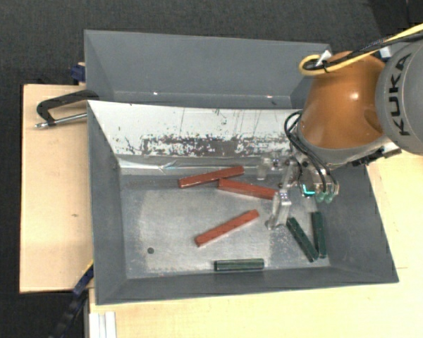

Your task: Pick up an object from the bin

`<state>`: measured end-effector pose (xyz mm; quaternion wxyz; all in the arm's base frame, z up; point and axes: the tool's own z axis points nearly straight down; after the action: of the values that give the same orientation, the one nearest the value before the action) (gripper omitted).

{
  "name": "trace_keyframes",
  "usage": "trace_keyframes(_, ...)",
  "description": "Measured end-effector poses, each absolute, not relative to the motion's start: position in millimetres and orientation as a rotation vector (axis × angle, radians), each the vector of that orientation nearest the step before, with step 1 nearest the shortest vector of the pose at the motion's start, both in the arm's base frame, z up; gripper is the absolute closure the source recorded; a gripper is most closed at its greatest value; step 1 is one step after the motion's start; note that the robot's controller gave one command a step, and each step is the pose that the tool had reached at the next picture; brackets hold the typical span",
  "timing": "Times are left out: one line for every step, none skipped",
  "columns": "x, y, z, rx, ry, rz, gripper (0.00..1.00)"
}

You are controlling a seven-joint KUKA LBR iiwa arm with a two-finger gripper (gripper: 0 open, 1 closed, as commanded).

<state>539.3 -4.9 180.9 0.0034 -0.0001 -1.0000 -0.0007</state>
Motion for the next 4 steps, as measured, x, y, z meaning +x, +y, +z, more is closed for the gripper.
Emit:
trace_keyframes(541.1, -5, 185, 0.0, -3.143, -0.002, 0.0)
trace_keyframes(524.4, 18, 113, 0.133, -3.143, -0.001, 0.0)
trace_keyframes(521.4, 25, 94, 0.277, -3.13, -0.002, 0.0)
trace_keyframes(512.6, 43, 118, 0.084, -3.146, -0.003, 0.0)
